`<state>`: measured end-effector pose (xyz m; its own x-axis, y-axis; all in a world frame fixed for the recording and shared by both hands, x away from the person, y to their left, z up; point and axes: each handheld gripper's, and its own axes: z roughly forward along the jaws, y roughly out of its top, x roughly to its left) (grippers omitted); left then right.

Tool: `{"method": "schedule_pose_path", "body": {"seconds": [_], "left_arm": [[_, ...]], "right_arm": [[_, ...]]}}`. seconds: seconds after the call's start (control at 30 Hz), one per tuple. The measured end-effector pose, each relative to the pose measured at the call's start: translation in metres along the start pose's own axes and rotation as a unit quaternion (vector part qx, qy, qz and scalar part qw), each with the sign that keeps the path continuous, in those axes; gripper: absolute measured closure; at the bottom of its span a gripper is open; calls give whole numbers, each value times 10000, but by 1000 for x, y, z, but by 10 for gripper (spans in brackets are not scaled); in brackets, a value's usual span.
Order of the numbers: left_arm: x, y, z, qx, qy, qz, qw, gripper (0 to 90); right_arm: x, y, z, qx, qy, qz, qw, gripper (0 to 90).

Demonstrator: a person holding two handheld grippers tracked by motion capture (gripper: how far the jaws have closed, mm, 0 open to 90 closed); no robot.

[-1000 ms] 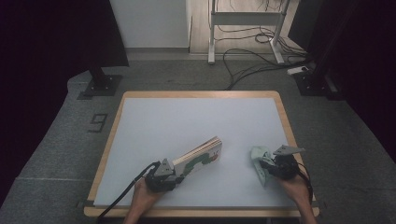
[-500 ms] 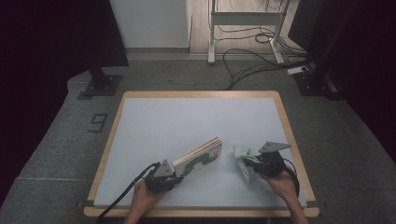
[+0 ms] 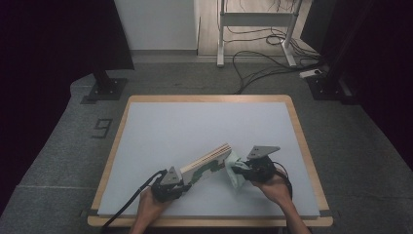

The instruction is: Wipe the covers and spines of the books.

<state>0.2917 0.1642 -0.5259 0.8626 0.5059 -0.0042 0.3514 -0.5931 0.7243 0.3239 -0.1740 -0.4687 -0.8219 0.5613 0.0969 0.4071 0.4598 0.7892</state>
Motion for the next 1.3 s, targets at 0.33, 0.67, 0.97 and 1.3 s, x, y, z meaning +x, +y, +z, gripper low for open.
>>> {"method": "schedule_pose_path", "body": {"seconds": [0.33,0.67,0.97,1.3], "left_arm": [[1,0,0,4,-15,-10,10000,732],[1,0,0,14,-18,-11,10000,733],[0,0,0,0,2,-8,10000,734],[0,0,0,8,31,24,10000,727]], "right_arm": [[31,14,34,148,424,-399,9982,714],[59,24,65,247,810,-696,9940,714],[80,21,95,391,957,-1028,9893,710],[78,12,99,597,943,-1094,9877,558]]}}
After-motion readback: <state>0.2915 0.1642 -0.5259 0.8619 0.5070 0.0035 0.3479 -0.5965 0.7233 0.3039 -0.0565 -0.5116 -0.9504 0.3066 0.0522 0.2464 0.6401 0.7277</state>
